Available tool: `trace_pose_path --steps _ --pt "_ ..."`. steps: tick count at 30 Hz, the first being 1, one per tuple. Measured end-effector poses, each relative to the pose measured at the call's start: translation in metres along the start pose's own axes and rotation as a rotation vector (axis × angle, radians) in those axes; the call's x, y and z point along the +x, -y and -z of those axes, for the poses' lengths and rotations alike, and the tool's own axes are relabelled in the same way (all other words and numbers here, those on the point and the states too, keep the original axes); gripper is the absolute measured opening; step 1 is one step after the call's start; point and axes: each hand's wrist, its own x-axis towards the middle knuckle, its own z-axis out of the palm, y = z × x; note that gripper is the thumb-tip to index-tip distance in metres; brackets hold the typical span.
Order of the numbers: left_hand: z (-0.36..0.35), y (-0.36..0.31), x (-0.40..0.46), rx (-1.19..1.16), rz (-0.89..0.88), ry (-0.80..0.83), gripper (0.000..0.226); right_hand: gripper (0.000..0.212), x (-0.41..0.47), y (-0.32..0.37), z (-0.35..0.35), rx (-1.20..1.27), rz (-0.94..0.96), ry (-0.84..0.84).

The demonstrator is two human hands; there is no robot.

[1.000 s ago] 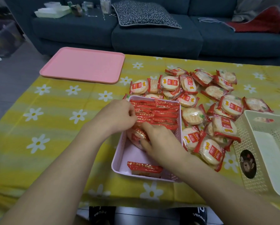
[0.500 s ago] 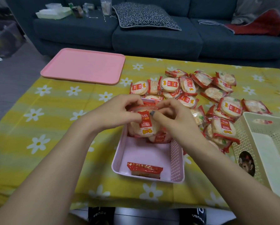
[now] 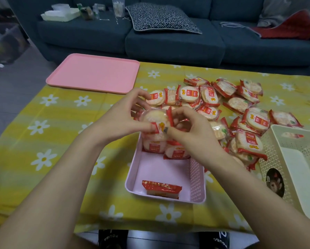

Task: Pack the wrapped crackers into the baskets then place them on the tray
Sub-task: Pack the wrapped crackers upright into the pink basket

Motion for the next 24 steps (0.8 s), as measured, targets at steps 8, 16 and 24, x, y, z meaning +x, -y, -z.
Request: trace_pose_path --steps 8,16,24 --pt "-0.015 0.002 0.000 0.285 -0.122 0.123 0.035 0.040 0.000 -0.011 -0.006 -0.433 0.330 0.045" --pt "-0.019 0.007 0.000 0.285 -0.145 0.157 0.034 0.028 -0.001 -0.016 -0.004 -0.533 0.388 0.066" --pt "-0.028 0.016 0.002 0.653 -0.169 0.240 0.034 0.026 -0.003 -0.030 -0.027 -0.642 0.444 0.171"
